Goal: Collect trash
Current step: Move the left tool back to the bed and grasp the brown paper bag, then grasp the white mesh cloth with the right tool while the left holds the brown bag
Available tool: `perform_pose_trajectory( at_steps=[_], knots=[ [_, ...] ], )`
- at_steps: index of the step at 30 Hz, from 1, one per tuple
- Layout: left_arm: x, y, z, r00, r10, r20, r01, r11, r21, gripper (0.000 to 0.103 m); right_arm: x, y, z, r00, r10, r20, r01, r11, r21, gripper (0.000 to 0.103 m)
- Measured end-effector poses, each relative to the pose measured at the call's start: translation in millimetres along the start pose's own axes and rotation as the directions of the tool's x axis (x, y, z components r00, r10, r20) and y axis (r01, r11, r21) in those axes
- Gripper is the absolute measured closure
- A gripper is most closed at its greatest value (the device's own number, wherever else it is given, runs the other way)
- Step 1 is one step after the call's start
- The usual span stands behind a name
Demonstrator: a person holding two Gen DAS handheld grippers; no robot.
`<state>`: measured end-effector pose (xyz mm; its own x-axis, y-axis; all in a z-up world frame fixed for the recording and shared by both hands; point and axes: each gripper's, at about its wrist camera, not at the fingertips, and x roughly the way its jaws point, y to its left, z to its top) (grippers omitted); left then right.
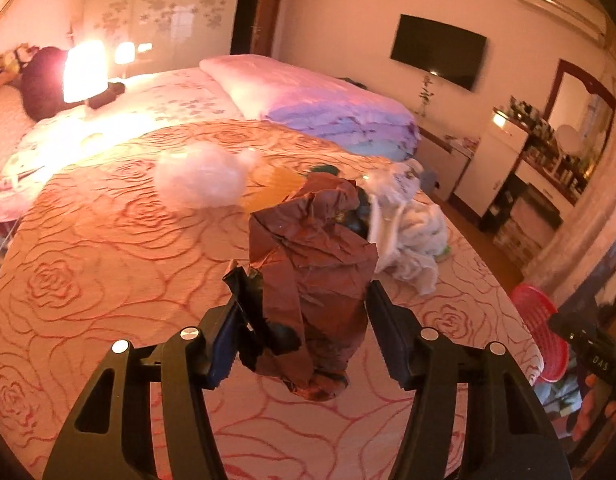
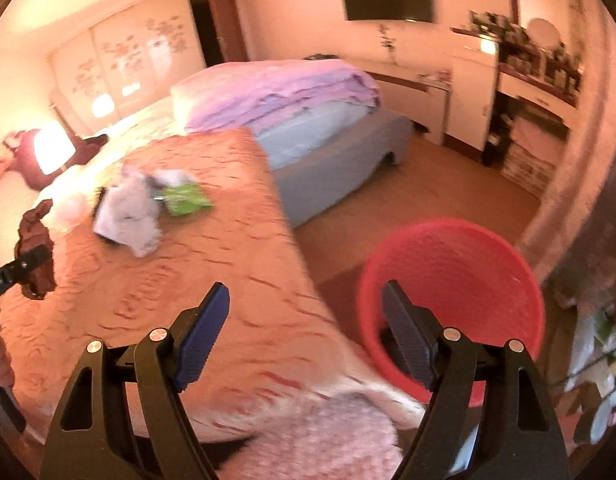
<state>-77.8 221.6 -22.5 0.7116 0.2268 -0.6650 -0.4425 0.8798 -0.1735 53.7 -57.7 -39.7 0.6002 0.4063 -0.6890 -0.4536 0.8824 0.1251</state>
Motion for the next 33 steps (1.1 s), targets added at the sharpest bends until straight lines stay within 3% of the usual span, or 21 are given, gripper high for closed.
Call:
perform_pose_trajectory(
  at_steps=[12,21,26,29,33],
  knots=[
    [-6.6,21.2,-3.2,1.0,-0.004,0.012,0.004,0.999,-0.031,0.046,46.8,87.1,38.2,0.995,0.096,-0.005,-0.096,0.981,-0.171,0.027],
    [-6.7,23.9,-5.1,1.0,0.01,0.017,-0.009,0.999,-0.04,0.046,78.0,118.9,54.3,0.987,0.162,-0.021,-0.163,0.967,-0.197,0.03],
    [-3.7,24.1,-6.8,1.0,0.014,0.011,-0.014,0.999,-0.044,0.046,96.2,131.2,56.3,0.978,0.198,-0.062,-0.207,0.958,-0.199,0.04],
    [-3.0,24.3,-7.9,1.0,0.017,0.008,-0.016,0.999,-0.045,0.046,103.9,137.9,53.7,0.97,0.222,-0.099,-0.239,0.949,-0.207,0.056],
    [-4.6,24.2,-7.3,0.999,0.028,0.017,-0.028,0.999,-0.036,0.046,99.0,139.7,45.9,0.966,0.235,-0.109,-0.254,0.942,-0.219,0.066]
  ],
)
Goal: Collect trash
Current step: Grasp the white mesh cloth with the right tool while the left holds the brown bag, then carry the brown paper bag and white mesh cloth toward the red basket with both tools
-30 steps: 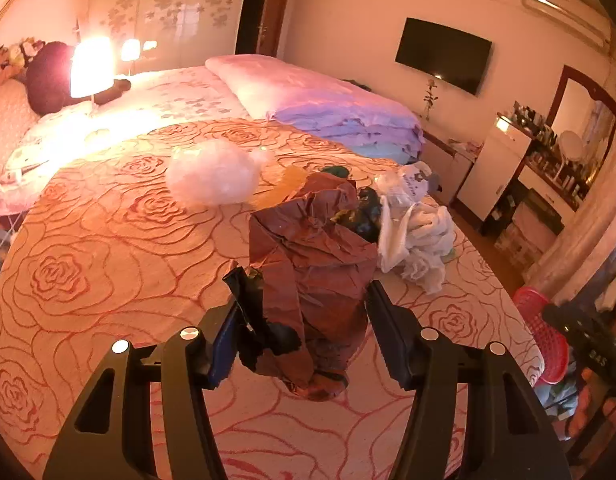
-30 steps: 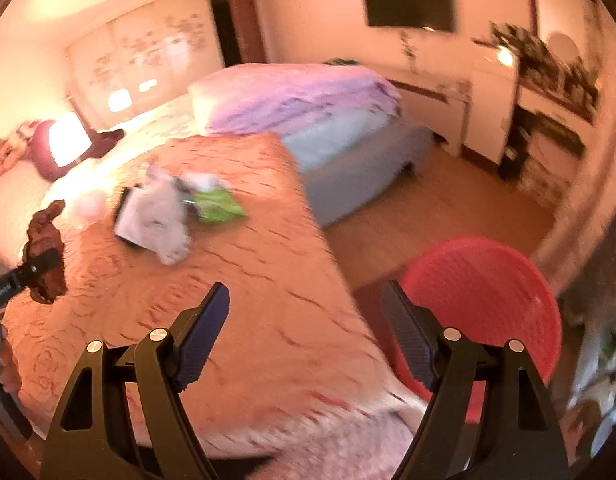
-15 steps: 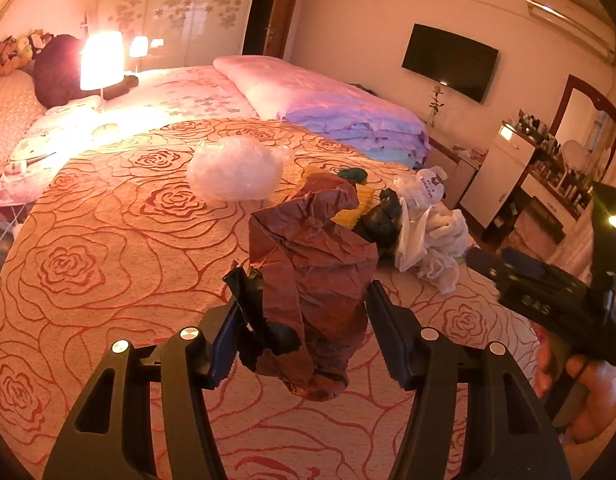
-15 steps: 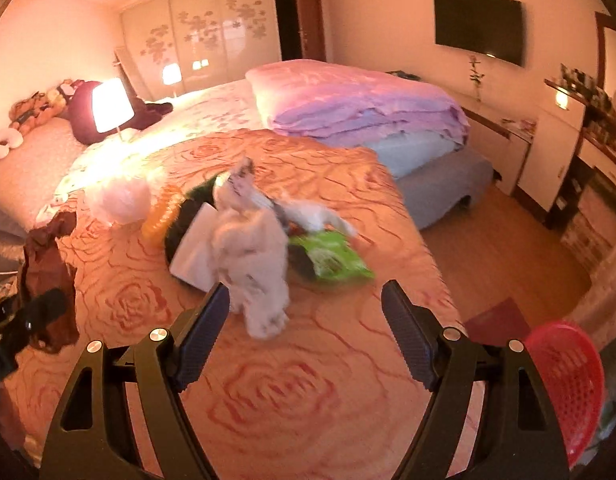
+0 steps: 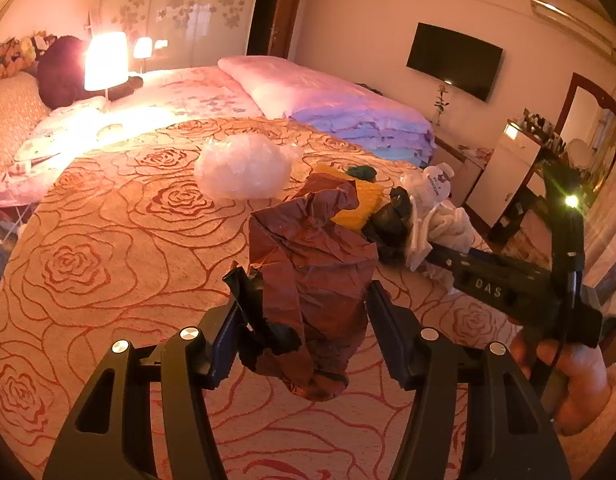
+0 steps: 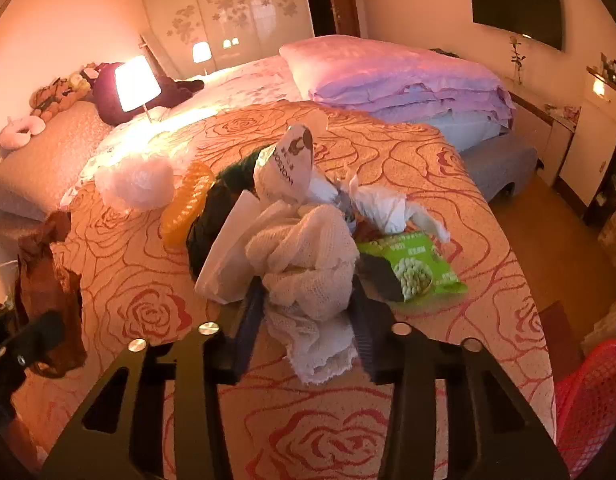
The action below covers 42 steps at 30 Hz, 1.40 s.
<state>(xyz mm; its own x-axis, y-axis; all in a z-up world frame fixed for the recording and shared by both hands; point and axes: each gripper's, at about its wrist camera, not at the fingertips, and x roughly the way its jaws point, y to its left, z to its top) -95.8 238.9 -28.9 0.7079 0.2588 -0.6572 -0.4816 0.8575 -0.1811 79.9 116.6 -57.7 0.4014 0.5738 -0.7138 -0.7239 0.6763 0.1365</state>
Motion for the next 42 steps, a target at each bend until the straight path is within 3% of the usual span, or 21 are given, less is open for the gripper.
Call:
perform_pose_trajectory(
  at_steps=[15,25,37,42],
  knots=[
    [-4.6,-19.2,-4.4,1.0,-0.016,-0.001,0.016,0.999,0.037,0.046,-51.8,-20.1,-39.8,0.999,-0.045,0.007,0.045,0.998,0.034,0.067],
    [-3.6,-46.4,-14.9,0.999,-0.049,-0.022,0.051,0.994,0.102,0.046,-90.4,-41.2,-60.9,0.994,-0.097,0.058,0.092,0.992,0.083,0.067],
    [5.9,-66.6,-26.8,0.996,-0.067,-0.066,0.077,0.984,0.158,0.046,-89.0,-46.7,-86.5,0.994,-0.107,0.017,0.105,0.99,0.089,0.067],
    [8.2,-68.8,-28.4,0.995,-0.065,-0.07,0.076,0.983,0.164,0.046,-83.0,-50.1,-87.3,0.994,-0.11,0.009,0.109,0.99,0.095,0.062]
  ],
)
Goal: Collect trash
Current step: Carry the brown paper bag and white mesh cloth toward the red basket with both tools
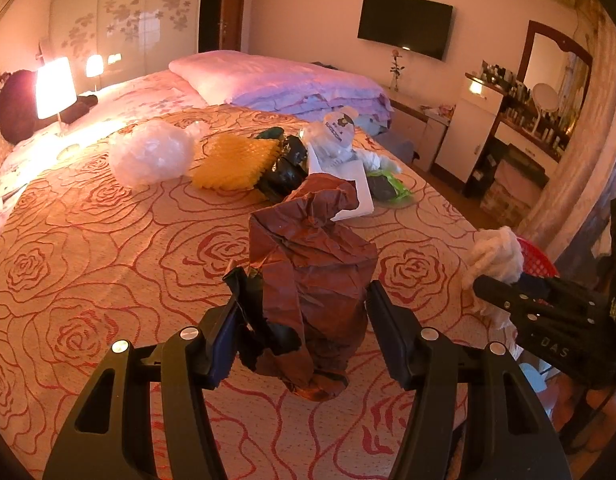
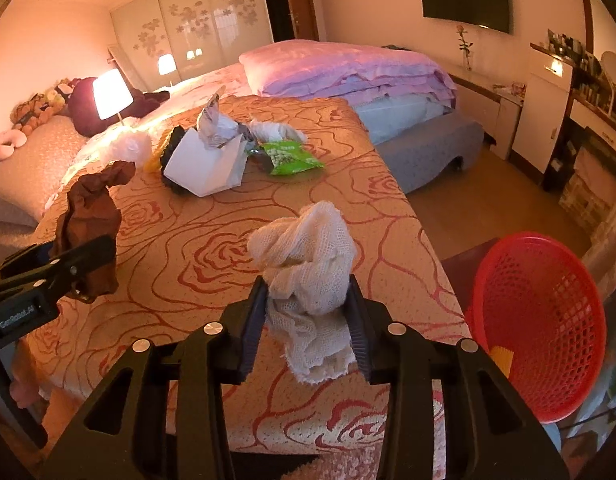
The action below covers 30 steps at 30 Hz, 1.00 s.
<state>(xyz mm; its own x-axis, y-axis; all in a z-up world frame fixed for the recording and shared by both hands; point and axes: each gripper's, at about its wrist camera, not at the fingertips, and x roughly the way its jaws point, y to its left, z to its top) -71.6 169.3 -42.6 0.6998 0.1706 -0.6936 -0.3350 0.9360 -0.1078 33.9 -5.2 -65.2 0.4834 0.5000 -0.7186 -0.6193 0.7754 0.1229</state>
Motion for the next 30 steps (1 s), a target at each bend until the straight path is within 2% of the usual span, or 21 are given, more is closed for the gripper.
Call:
perform_pose_trajectory(
  at_steps=[15,17,30],
  knots=[
    [5.1,-6.1,-2.1,1.0,0.0,-0.013,0.001,1.0,0.011,0.046,12.6,2.1,4.8,1.0,-0.016,0.014,0.016,1.0,-0.01,0.062],
    [5.1,-6.6,-2.5,1.0,-0.001,-0.014,0.001,1.0,0.01,0.046,9.7,1.9,4.6,1.0,-0.01,0.017,0.01,1.0,-0.011,0.066],
    [-1.8,-23.4,2.3,0.999,-0.036,0.004,0.036,0.998,0.045,0.046,-34.4,-13.8,15.2,0.996,-0.013,0.086,0.011,1.0,0.027,0.067]
  ],
)
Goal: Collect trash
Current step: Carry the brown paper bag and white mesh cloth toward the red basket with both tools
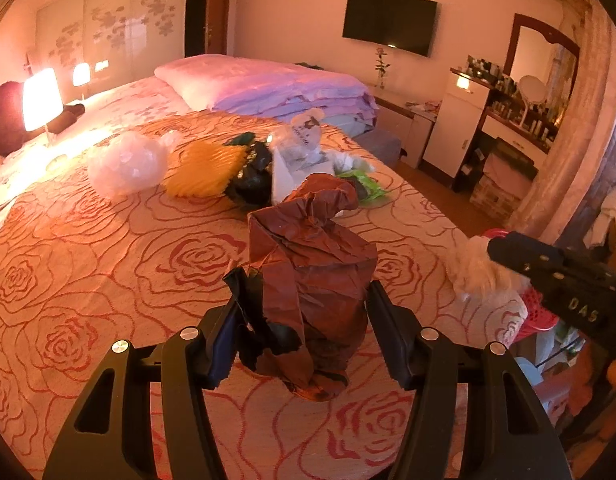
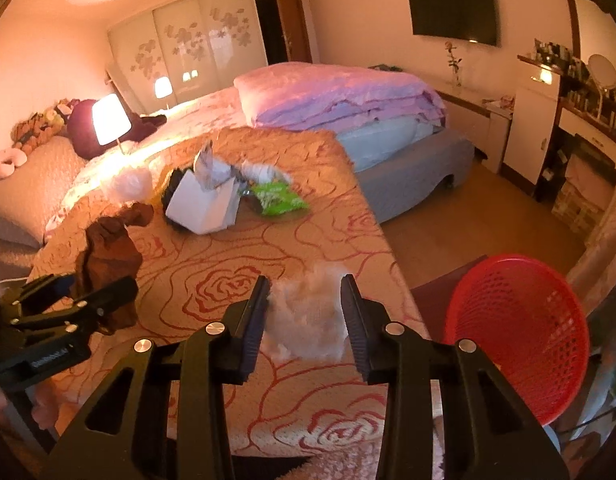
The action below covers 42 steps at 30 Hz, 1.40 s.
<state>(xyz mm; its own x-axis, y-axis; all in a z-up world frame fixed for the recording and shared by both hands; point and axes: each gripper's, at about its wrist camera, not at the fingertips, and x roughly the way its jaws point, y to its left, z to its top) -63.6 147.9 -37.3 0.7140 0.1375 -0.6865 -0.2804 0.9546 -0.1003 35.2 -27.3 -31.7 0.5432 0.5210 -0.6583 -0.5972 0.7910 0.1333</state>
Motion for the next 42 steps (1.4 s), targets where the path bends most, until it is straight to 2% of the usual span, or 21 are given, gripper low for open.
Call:
perform_pose_trajectory(
  at_steps=[7,12,19,22,24,26,29,35,42],
  knots=[
    [2.9,-27.3,2.7,0.999,-0.042,0.002,0.042,0.996,0.078,0.046,-18.7,-17.9,0.7,0.999,-0.032,0.016,0.032,0.999,0.011,0.067],
    [4.4,-31.1,4.2,0.999,-0.046,0.0,0.046,0.996,0.081,0.046,-14.8,-23.8,-5.3,1.0,-0.023,-0.006,0.023,1.0,0.022,0.067],
    [3.9,-24.4,4.2,0.999,-0.036,-0.001,0.036,0.997,0.062,0.046,13.0,-11.5,-23.7,0.994,0.028,-0.106,-0.027,1.0,0.009,0.059],
    [5.1,-24.9,3.8,0.999,-0.039,-0.006,0.039,0.997,0.063,0.046,18.0,-6.1,-28.9,0.993,0.026,-0.112,-0.027,1.0,-0.012,0.059],
    [5.4,-25.7,3.2,0.999,-0.04,-0.007,0.041,0.997,0.063,0.046,19.9,-4.1,-29.7,0.993,0.027,-0.114,-0.03,0.999,-0.025,0.06],
    [5.4,-26.3,3.2,0.999,-0.041,-0.008,0.041,0.997,0.064,0.046,20.9,-4.4,-31.0,0.992,0.035,-0.118,-0.038,0.999,-0.023,0.069],
    [5.5,-26.5,3.5,0.999,-0.043,-0.008,0.043,0.997,0.065,0.046,19.1,-5.0,-29.8,0.992,0.044,-0.119,-0.047,0.999,-0.022,0.073],
    [6.8,-32.3,4.1,0.998,-0.056,-0.011,0.056,0.995,0.079,0.046,11.8,-8.9,-25.5,0.993,0.044,-0.109,-0.044,0.999,-0.004,0.075],
    [8.2,-49.5,10.8,0.996,-0.088,-0.013,0.089,0.989,0.12,0.046,-13.3,-24.9,-10.2,0.999,0.005,-0.047,-0.005,1.0,0.006,0.075]
  ],
)
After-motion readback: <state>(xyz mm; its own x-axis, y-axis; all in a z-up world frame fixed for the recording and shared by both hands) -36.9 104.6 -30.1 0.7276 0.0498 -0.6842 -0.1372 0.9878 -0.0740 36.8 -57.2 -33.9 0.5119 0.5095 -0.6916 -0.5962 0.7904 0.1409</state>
